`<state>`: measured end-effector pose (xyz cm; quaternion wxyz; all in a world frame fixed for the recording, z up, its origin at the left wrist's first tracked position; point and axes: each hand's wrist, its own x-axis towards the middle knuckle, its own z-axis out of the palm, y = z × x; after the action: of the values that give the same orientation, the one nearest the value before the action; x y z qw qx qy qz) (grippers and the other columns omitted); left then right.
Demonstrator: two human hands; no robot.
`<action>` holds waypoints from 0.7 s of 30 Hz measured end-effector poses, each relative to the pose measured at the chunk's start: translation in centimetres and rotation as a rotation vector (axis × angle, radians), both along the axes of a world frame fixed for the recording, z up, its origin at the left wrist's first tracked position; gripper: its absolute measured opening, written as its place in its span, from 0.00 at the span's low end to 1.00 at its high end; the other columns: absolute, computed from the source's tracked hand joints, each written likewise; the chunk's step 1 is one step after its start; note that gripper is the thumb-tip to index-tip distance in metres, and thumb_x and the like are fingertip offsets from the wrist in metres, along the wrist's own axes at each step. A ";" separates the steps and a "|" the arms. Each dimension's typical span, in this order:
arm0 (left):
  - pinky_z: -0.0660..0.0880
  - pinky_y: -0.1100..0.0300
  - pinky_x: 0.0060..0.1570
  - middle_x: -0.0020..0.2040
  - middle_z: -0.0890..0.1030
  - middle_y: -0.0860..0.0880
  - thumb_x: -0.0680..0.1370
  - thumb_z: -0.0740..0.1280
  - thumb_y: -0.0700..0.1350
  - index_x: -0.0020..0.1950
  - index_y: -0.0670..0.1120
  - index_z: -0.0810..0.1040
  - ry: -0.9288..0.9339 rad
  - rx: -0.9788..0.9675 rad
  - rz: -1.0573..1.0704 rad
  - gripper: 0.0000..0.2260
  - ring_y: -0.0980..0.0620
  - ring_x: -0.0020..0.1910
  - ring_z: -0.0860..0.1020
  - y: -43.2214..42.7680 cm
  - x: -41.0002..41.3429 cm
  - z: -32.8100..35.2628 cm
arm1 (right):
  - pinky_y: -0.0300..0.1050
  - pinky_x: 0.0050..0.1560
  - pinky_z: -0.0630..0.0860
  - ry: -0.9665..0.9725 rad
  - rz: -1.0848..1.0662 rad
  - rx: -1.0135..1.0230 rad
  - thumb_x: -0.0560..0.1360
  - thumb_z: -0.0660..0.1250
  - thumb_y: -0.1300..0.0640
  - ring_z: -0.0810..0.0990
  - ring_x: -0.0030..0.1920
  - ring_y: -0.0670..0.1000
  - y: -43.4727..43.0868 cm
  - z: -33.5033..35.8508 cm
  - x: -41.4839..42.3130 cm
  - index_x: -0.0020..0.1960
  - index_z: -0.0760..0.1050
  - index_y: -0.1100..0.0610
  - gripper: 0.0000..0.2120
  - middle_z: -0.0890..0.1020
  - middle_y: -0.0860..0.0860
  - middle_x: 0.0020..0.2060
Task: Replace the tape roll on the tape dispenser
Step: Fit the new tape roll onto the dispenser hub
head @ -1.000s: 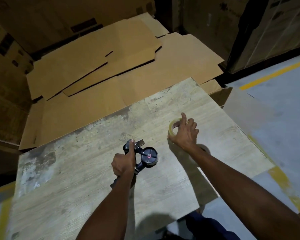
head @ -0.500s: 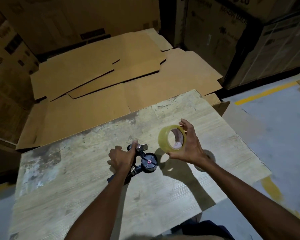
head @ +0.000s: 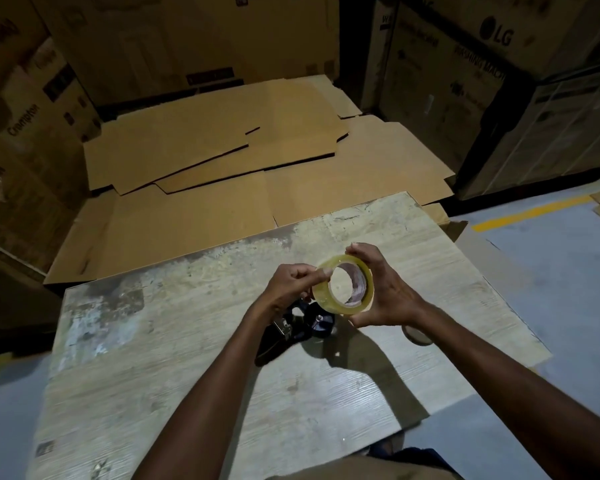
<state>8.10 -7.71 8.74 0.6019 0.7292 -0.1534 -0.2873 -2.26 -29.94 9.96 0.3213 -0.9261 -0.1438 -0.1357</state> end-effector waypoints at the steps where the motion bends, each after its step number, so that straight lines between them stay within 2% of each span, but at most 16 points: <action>1: 0.75 0.56 0.37 0.39 0.82 0.38 0.71 0.78 0.63 0.48 0.38 0.87 -0.012 -0.030 0.002 0.27 0.46 0.36 0.78 0.3 -0.2 -0.1 | 0.59 0.63 0.77 0.008 0.015 -0.014 0.61 0.84 0.50 0.68 0.73 0.60 0.1 0.2 0.0 0.78 0.52 0.57 0.56 0.64 0.61 0.72; 3: 0.76 0.53 0.37 0.40 0.82 0.32 0.72 0.79 0.59 0.47 0.37 0.87 -0.016 -0.070 0.038 0.23 0.45 0.36 0.78 0.8 -0.6 -0.1 | 0.59 0.65 0.76 0.018 0.016 -0.008 0.62 0.84 0.51 0.66 0.76 0.59 0.2 0.2 -0.2 0.79 0.52 0.56 0.57 0.62 0.60 0.75; 4: 0.77 0.54 0.36 0.40 0.83 0.32 0.73 0.79 0.57 0.47 0.35 0.87 -0.007 -0.082 0.072 0.23 0.45 0.35 0.78 1.1 -0.7 -0.2 | 0.59 0.66 0.75 0.030 -0.006 0.012 0.62 0.84 0.51 0.65 0.77 0.58 0.3 0.0 -0.3 0.79 0.51 0.56 0.57 0.62 0.59 0.76; 7: 0.77 0.60 0.33 0.38 0.83 0.40 0.74 0.78 0.52 0.48 0.30 0.85 0.042 -0.106 0.179 0.22 0.50 0.32 0.79 1.7 -1.3 -0.4 | 0.54 0.65 0.76 0.098 -0.146 0.113 0.61 0.83 0.43 0.68 0.74 0.51 1.1 -0.3 -0.9 0.81 0.51 0.51 0.60 0.63 0.52 0.76; 9: 0.79 0.59 0.36 0.39 0.86 0.41 0.77 0.76 0.46 0.48 0.32 0.86 0.087 -0.133 0.214 0.15 0.51 0.34 0.82 1.8 -1.8 -0.8 | 0.48 0.63 0.76 0.179 -0.213 0.162 0.59 0.84 0.36 0.70 0.69 0.48 2.0 -0.4 -1.1 0.81 0.50 0.47 0.62 0.66 0.49 0.73; 11: 0.82 0.56 0.40 0.42 0.87 0.39 0.78 0.76 0.44 0.50 0.36 0.88 0.114 -0.161 0.216 0.10 0.47 0.37 0.84 1.9 -2.4 -1.2 | 0.46 0.65 0.73 0.218 -0.251 0.153 0.57 0.83 0.33 0.69 0.69 0.48 2.9 -0.8 -0.8 0.80 0.53 0.49 0.63 0.67 0.49 0.71; 14: 0.84 0.52 0.47 0.45 0.88 0.38 0.78 0.76 0.41 0.53 0.35 0.87 0.128 -0.189 0.186 0.09 0.45 0.42 0.85 2.0 -3.3 -1.4 | 0.52 0.67 0.73 0.175 -0.270 0.088 0.58 0.83 0.36 0.70 0.68 0.52 3.4 -1.2 -0.2 0.77 0.61 0.56 0.57 0.71 0.52 0.68; 17: 0.83 0.58 0.45 0.48 0.88 0.39 0.78 0.76 0.39 0.57 0.36 0.86 0.144 -0.190 0.144 0.10 0.47 0.44 0.87 2.4 -3.4 -1.0 | 0.51 0.66 0.74 0.157 -0.227 0.077 0.59 0.83 0.40 0.72 0.67 0.51 2.9 -0.9 -0.2 0.75 0.65 0.57 0.53 0.73 0.51 0.67; 21: 0.82 0.45 0.52 0.50 0.87 0.35 0.75 0.78 0.42 0.53 0.36 0.87 0.119 -0.185 0.150 0.11 0.41 0.46 0.85 2.7 -2.6 -1.1 | 0.51 0.67 0.74 0.170 -0.109 0.037 0.59 0.82 0.40 0.71 0.68 0.48 2.0 -0.5 -0.3 0.76 0.63 0.54 0.52 0.72 0.49 0.69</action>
<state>5.49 -4.97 7.63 0.6945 0.6614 -0.0884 -0.2690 -2.58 -27.97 9.43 0.3417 -0.9346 -0.0626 -0.0764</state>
